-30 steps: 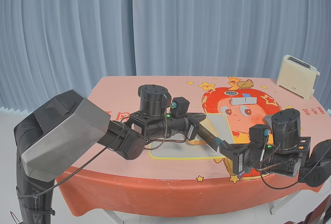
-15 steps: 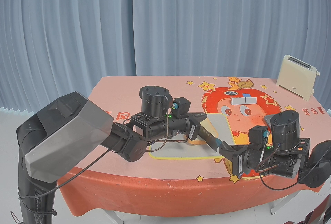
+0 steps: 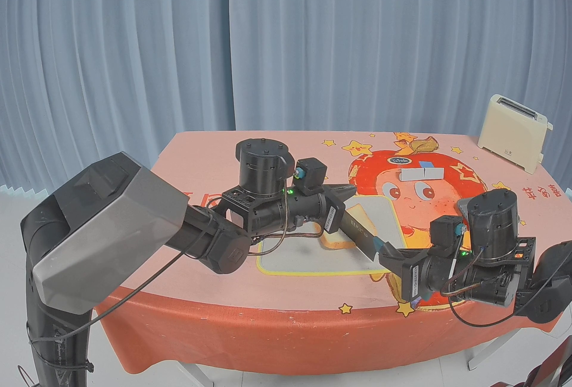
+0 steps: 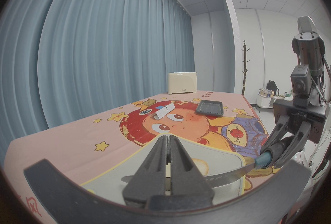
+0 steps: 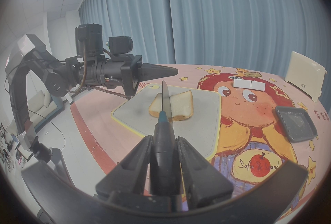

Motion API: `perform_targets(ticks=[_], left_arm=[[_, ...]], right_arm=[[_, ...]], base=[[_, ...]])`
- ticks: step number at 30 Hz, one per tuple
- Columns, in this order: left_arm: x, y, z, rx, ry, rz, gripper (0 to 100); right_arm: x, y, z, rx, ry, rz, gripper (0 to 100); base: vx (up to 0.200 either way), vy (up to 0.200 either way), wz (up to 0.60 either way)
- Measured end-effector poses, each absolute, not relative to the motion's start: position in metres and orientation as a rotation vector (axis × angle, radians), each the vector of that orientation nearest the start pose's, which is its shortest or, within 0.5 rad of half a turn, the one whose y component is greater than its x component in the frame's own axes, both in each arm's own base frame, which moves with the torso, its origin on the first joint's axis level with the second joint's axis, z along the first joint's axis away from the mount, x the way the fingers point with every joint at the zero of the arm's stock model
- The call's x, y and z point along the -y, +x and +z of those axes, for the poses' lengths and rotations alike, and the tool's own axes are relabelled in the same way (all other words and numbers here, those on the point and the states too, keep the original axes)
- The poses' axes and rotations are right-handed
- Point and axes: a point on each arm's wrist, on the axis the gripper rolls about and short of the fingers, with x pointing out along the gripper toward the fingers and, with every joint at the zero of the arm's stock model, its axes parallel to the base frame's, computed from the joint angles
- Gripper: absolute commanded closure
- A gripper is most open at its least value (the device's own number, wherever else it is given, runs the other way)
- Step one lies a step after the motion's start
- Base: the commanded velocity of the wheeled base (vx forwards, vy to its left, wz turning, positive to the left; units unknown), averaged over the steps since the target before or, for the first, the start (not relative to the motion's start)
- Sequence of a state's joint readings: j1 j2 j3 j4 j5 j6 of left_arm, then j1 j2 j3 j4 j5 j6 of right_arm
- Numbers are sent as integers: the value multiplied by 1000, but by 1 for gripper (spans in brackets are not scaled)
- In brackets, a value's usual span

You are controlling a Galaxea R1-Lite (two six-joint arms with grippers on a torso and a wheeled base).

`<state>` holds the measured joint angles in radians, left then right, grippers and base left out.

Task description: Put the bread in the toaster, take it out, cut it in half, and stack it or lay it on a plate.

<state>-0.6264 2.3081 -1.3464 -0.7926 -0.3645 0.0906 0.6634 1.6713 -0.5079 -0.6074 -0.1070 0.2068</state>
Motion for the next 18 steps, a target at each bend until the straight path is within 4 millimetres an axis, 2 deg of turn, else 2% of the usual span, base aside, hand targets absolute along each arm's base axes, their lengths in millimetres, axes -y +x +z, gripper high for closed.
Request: perform_targets(ticks=[18], left_arm=[[270, 364, 95, -98, 95, -976, 100]], right_arm=[[-156, 203, 115, -571, -1, 483, 100]], base=[[0, 0, 0]])
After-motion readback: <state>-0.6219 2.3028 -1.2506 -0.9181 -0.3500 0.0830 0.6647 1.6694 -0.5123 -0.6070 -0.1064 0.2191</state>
